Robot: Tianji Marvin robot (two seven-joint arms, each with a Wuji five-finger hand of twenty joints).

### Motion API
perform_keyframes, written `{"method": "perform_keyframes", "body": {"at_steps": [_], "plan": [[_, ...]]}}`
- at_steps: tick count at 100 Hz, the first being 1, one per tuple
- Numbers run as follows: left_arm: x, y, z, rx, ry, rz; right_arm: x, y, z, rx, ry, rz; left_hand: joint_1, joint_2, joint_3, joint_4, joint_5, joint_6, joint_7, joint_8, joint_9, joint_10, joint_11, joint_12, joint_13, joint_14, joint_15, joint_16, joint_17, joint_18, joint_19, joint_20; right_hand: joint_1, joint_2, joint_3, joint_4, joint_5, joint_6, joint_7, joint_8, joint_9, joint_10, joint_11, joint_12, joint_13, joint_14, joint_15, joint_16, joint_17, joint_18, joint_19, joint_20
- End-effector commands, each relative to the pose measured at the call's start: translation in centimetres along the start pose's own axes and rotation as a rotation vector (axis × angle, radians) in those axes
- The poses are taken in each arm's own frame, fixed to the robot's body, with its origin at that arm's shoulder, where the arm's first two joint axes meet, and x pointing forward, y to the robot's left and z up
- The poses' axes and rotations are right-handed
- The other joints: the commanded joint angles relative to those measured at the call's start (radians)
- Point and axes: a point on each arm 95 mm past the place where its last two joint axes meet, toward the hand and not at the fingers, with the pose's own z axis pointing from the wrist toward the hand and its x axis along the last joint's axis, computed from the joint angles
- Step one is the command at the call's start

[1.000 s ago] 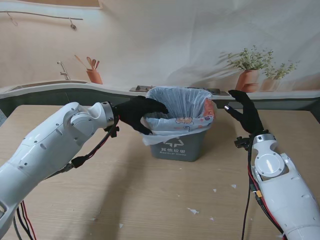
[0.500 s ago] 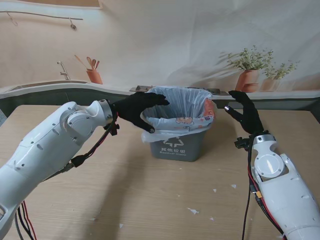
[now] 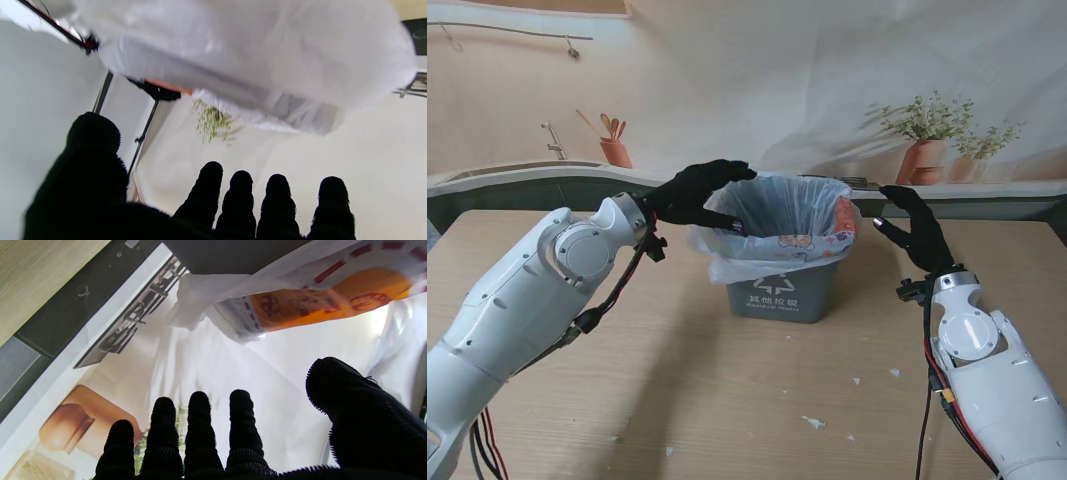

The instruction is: Fit the garbage bag over the bin

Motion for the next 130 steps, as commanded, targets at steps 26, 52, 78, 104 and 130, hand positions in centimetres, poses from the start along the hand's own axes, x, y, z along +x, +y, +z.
{"method": "perform_keyframes", "body": {"at_steps": [26,52,78,104,130], "plan": [[2.6,-0.7,-4.5,0.159,-0.046,-0.12,2.5,1.3,-2.0,0.092,0.113,-0.017,0.015,0.023,-0.03,0.032,-0.043,0.053,0.028,0.019,0.009,-0.009,0.052,0.03,-0.018,0.003,0.045,0.011,-0.004,-0.02,0.053,0.016,-0.051,0.007,0.009,0.025,-0.029,-0.004,-0.002,0.011,-0.035,0.013,0.023,0.008,0.01,0.004,-0.001,0.004,0.015,-0.025,-0.003,0.02],[4.2,3.6,-8.9,0.264,-0.137,-0.238,3.0,1.6,-4.9,0.135,0.147,0.011,0.034,0.001,-0.024,0.037,-0.029,0.071,-0.003,0.002,0.001,0.037,0.02,0.011,-0.025,0.01,0.023,-0.005,-0.008,-0.021,0.031,-0.004,-0.052,0.005,0.01,0.026,-0.026,0.009,-0.004,0.01,-0.033,0.022,0.029,0.01,0.027,0.014,-0.003,0.002,0.052,-0.013,-0.001,0.013],[5.4,9.3,-10.3,0.25,-0.216,-0.325,2.8,0.9,-8.4,0.203,0.14,0.031,0.035,-0.023,0.019,0.037,-0.002,0.079,0.015,0.013,0.015,0.031,0.09,0.051,-0.015,0.02,0.066,0.017,-0.009,-0.01,0.05,0.022,-0.055,0.011,0.021,0.025,-0.029,0.023,-0.014,0.005,-0.036,0.026,0.015,0.003,0.018,0.005,-0.018,-0.004,0.059,-0.026,-0.013,-0.002],[6.8,12.7,-10.9,0.269,-0.286,-0.382,2.8,-0.9,-11.5,0.209,0.112,0.093,0.028,-0.06,0.103,0.03,0.038,0.097,0.087,0.054,0.028,0.038,0.203,0.117,0.004,0.041,0.182,0.072,-0.007,-0.018,0.162,0.103,-0.045,-0.002,0.056,0.023,-0.012,0.027,0.006,0.015,-0.037,0.032,0.053,0.02,0.032,0.006,-0.007,0.002,0.079,-0.025,-0.013,-0.014],[7.6,15.5,-10.1,0.212,-0.31,-0.411,3.2,-3.0,-13.3,0.244,0.091,0.112,0.025,-0.066,0.131,0.03,0.02,0.099,0.098,0.062,0.025,0.036,0.208,0.121,0.002,0.044,0.197,0.069,-0.006,-0.019,0.201,0.115,-0.041,0.0,0.08,0.024,-0.015,0.015,0.01,0.018,-0.036,0.019,0.04,0.013,0.027,-0.006,-0.004,0.004,0.079,-0.032,-0.014,-0.019]]}}
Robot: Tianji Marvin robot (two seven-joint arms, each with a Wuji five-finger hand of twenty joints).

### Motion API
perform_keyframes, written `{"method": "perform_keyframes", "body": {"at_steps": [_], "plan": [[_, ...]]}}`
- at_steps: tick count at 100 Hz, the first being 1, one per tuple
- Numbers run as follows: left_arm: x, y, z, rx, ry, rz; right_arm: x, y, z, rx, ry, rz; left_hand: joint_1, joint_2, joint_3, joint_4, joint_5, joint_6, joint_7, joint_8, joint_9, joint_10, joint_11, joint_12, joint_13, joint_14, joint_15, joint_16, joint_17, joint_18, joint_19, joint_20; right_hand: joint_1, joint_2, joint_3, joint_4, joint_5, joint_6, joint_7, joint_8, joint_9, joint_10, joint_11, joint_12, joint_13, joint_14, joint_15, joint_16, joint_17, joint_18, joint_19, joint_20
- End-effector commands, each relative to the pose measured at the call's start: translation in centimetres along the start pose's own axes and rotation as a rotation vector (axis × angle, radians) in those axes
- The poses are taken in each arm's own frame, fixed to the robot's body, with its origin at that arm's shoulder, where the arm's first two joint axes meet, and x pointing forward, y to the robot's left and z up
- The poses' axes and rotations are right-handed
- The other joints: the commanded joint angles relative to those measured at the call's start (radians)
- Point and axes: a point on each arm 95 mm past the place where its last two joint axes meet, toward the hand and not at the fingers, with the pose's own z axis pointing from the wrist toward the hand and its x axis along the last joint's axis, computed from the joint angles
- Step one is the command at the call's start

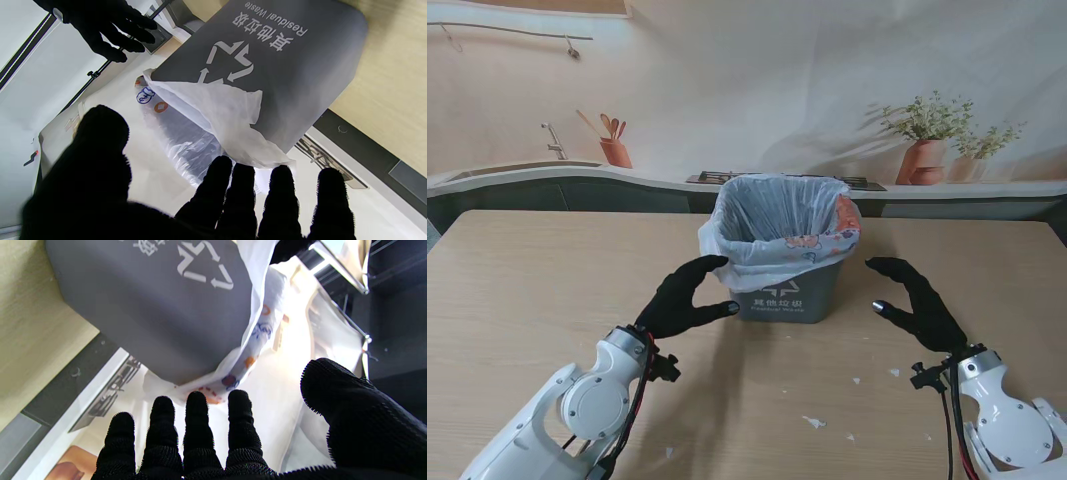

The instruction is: Fit the garbage bag over the bin

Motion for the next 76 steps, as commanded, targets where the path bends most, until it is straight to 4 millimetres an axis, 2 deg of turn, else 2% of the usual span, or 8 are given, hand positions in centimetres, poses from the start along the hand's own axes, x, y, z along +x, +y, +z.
{"method": "perform_keyframes", "body": {"at_steps": [1,28,35,38,44,76], "plan": [[-0.2,1.2,0.0,-0.005,-0.02,-0.025,0.0,-1.5,-0.3,0.021,-0.012,0.015,0.013,-0.013,0.022,0.029,-0.012,0.002,0.012,0.013,0.003,0.007,0.013,0.011,0.001,-0.006,0.003,0.007,-0.005,-0.019,0.032,0.014,-0.039,-0.001,0.024,0.024,-0.012,-0.004,0.01,0.018,-0.025,-0.015,0.014,0.002,0.015,-0.019,0.006,0.004,0.002,-0.032,-0.014,-0.009],[-0.3,2.2,0.5,-0.011,-0.022,-0.055,0.5,-2.9,-0.2,0.074,-0.012,0.019,0.013,-0.022,0.053,0.027,-0.021,0.001,0.011,0.012,0.002,0.009,-0.016,-0.004,-0.005,-0.009,-0.031,-0.003,-0.013,-0.018,-0.006,-0.01,-0.04,0.003,0.028,0.022,-0.019,-0.008,0.011,0.02,-0.025,-0.023,0.006,-0.002,0.005,-0.024,0.008,0.006,-0.006,-0.038,-0.013,-0.01],[-0.1,2.1,0.4,-0.006,-0.011,-0.052,0.7,-2.9,-0.2,0.075,-0.008,0.025,0.008,-0.021,0.057,0.025,-0.032,-0.008,0.005,0.008,-0.001,0.009,-0.049,-0.023,-0.009,-0.016,-0.067,-0.016,-0.013,-0.016,-0.036,-0.014,-0.039,0.002,0.028,0.022,-0.019,-0.007,0.011,0.02,-0.024,-0.022,0.005,-0.003,0.004,-0.024,0.009,0.006,-0.007,-0.038,-0.013,-0.01],[0.0,2.0,0.3,-0.004,-0.005,-0.048,0.8,-2.9,-0.2,0.072,-0.006,0.028,0.006,-0.021,0.055,0.025,-0.037,-0.011,0.001,0.006,0.0,-0.016,-0.058,-0.028,-0.012,-0.02,-0.083,-0.022,-0.015,-0.016,-0.05,-0.016,-0.04,0.002,0.028,0.022,-0.019,-0.007,0.011,0.02,-0.024,-0.022,0.004,-0.003,0.005,-0.023,0.009,0.006,-0.008,-0.037,-0.012,-0.01],[0.1,1.8,0.1,0.0,0.006,-0.038,0.9,-2.8,-0.3,0.066,-0.002,0.031,0.005,-0.021,0.054,0.025,-0.044,-0.017,-0.005,0.002,-0.005,-0.023,-0.077,-0.039,-0.018,-0.026,-0.105,-0.03,-0.017,-0.016,-0.079,-0.022,-0.039,0.002,0.028,0.023,-0.015,-0.006,0.013,0.021,-0.023,-0.021,0.006,-0.002,0.006,-0.021,0.01,0.007,-0.007,-0.036,-0.011,-0.009],[0.1,1.4,-0.3,0.007,0.006,-0.029,0.7,-2.8,-0.5,0.053,-0.013,0.036,0.005,-0.029,0.056,0.026,-0.047,-0.023,-0.012,-0.003,-0.004,-0.025,-0.096,-0.051,-0.021,-0.024,-0.118,-0.022,-0.021,-0.013,-0.109,-0.008,-0.04,0.002,0.029,0.022,-0.011,-0.005,0.013,0.022,-0.024,-0.018,0.018,0.004,0.01,-0.019,0.013,0.008,-0.006,-0.031,-0.008,-0.009]]}}
